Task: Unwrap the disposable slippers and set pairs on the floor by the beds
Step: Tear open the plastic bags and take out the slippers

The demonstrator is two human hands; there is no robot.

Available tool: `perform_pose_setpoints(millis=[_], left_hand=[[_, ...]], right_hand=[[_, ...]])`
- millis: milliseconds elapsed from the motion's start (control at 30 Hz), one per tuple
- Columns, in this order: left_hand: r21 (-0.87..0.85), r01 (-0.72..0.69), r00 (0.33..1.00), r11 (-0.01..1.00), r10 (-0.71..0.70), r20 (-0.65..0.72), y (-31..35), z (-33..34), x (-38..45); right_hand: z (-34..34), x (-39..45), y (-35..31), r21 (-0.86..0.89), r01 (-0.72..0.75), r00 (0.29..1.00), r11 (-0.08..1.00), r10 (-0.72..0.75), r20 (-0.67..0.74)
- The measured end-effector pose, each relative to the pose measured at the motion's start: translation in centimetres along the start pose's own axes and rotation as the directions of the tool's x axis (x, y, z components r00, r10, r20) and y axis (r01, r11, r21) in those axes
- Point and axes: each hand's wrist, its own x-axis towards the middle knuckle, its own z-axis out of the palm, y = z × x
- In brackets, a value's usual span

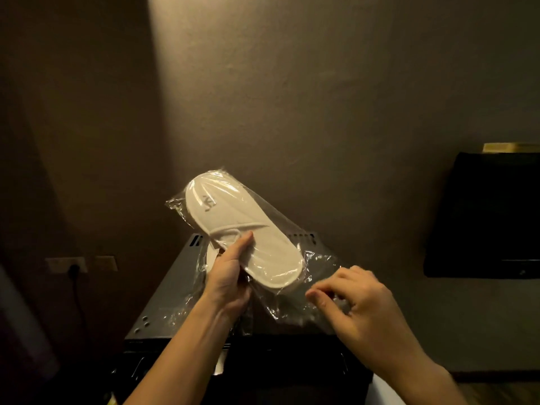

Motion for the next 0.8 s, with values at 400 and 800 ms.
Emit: perform_pose_setpoints(millis=[400,800], left_hand=[[-0.125,0.002,0.999,0.992,0.003,0.039,-2.3,-0.2,0.6],[-0.226,-0.085,0.994,0.97,0.098,0.044,-1.1,-0.5,3.4]], right_hand=[[2.2,3.2,-0.9,0.701,-0.468,0.875,0.538,0.393,0.282],[0.6,1.2,2.9,0.824,-0.481,0.807,0.3,0.518,0.283]])
